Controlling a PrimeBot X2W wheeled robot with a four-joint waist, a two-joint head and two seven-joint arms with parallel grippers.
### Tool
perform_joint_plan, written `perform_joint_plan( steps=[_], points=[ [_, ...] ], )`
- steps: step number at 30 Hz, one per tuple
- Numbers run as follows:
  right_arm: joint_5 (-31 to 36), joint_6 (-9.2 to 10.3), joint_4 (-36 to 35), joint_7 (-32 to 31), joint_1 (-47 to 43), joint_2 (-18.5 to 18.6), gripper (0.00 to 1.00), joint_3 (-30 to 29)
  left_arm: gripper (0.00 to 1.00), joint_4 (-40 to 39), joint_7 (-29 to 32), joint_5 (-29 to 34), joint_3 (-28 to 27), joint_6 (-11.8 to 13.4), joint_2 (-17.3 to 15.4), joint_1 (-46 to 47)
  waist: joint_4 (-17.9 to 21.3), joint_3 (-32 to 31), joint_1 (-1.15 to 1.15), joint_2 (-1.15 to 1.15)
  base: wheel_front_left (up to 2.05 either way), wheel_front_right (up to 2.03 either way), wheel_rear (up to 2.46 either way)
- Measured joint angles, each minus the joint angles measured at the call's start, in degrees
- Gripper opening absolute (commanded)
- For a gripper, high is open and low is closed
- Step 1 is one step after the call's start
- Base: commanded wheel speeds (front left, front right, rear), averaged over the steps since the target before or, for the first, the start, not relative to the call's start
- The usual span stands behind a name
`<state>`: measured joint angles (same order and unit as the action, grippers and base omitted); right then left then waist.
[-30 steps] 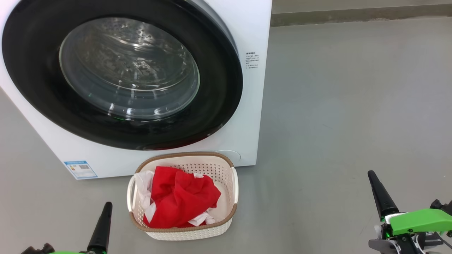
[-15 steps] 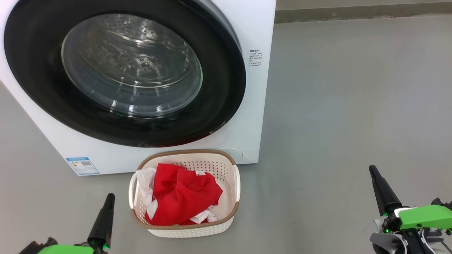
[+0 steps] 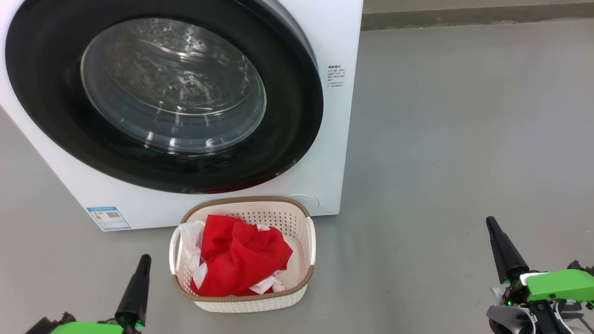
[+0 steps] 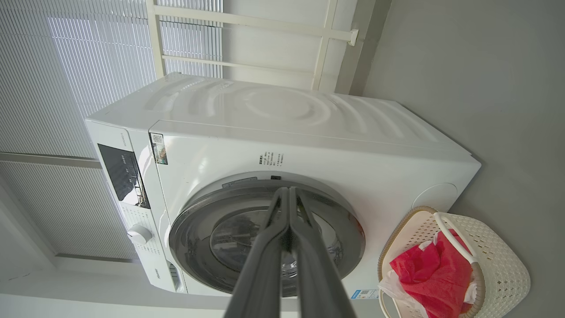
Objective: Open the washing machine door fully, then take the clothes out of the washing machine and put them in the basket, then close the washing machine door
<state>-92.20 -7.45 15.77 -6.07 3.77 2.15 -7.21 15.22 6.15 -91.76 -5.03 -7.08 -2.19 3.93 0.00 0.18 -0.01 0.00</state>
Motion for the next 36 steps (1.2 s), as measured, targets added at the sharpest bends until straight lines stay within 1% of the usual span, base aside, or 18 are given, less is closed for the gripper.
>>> perform_joint_plan(
  steps=[36],
  points=[
    [0.0, 0.00, 0.0, 0.0, 0.0, 0.0, 0.00, -0.1, 0.00, 0.0, 0.0, 0.0, 0.0, 0.0, 0.0, 0.0, 0.0, 0.0, 0.00, 0.00, 0.00, 0.00, 0.00]
  ],
)
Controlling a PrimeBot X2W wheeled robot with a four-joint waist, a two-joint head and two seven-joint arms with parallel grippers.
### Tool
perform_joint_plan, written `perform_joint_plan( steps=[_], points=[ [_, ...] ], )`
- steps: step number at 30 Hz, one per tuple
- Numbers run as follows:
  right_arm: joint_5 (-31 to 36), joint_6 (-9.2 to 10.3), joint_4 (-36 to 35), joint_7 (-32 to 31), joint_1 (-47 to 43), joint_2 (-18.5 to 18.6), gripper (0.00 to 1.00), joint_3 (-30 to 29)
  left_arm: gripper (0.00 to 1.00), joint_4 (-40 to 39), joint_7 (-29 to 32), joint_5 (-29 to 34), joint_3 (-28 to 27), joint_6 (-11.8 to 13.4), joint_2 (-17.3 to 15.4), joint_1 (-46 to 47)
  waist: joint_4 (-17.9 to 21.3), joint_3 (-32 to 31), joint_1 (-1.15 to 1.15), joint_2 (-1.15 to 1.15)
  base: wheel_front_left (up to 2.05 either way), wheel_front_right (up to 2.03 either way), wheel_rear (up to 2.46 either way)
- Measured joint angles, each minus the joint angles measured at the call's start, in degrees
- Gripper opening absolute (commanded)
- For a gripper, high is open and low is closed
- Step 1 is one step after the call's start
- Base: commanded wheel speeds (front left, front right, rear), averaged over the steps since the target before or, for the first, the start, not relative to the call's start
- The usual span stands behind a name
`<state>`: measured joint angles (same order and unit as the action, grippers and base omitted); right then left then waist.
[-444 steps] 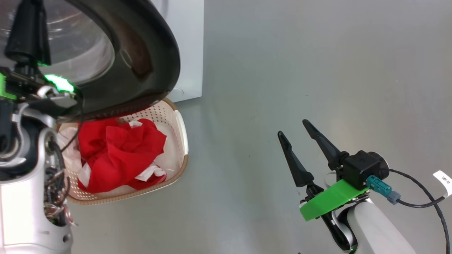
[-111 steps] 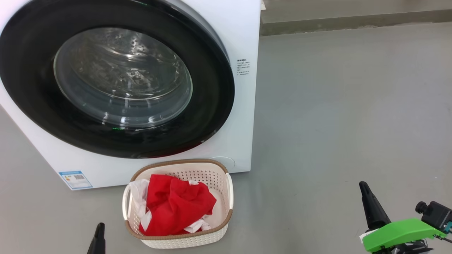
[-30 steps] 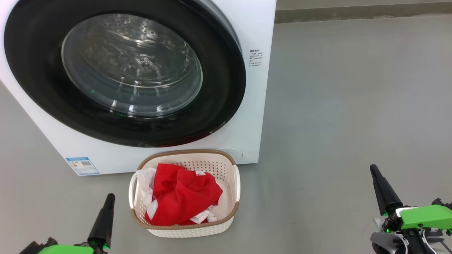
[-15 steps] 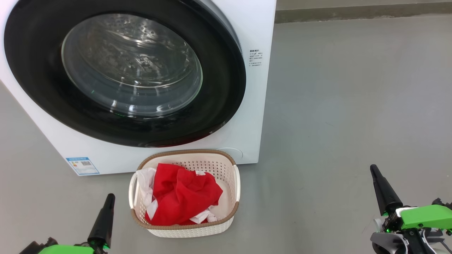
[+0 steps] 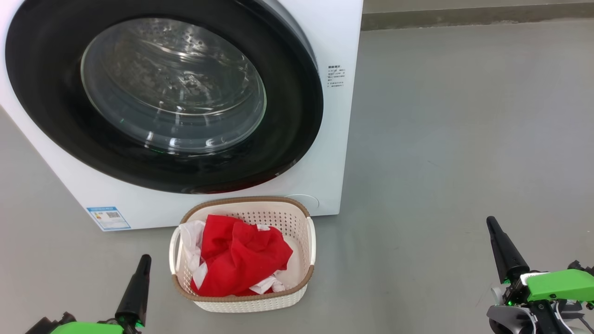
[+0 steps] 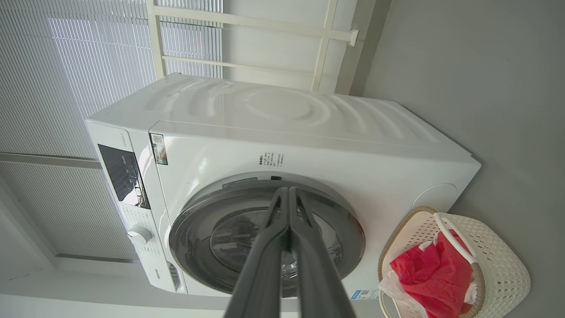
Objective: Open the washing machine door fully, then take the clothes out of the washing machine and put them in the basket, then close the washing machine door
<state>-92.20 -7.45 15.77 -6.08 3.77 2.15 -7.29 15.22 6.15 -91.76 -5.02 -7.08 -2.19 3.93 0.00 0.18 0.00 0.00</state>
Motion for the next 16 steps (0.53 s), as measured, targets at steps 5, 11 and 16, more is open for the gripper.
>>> perform_joint_plan(
  steps=[5, 11, 16],
  points=[
    [0.0, 0.00, 0.0, 0.0, 0.0, 0.0, 0.00, 0.0, 0.00, 0.0, 0.0, 0.0, 0.0, 0.0, 0.0, 0.0, 0.0, 0.0, 0.00, 0.00, 0.00, 0.00, 0.00],
    [0.0, 0.00, 0.0, 0.0, 0.0, 0.0, 0.00, 0.0, 0.00, 0.0, 0.0, 0.0, 0.0, 0.0, 0.0, 0.0, 0.0, 0.0, 0.00, 0.00, 0.00, 0.00, 0.00],
    [0.0, 0.00, 0.0, 0.0, 0.0, 0.0, 0.00, 0.0, 0.00, 0.0, 0.0, 0.0, 0.0, 0.0, 0.0, 0.0, 0.0, 0.0, 0.00, 0.00, 0.00, 0.00, 0.00]
  ],
)
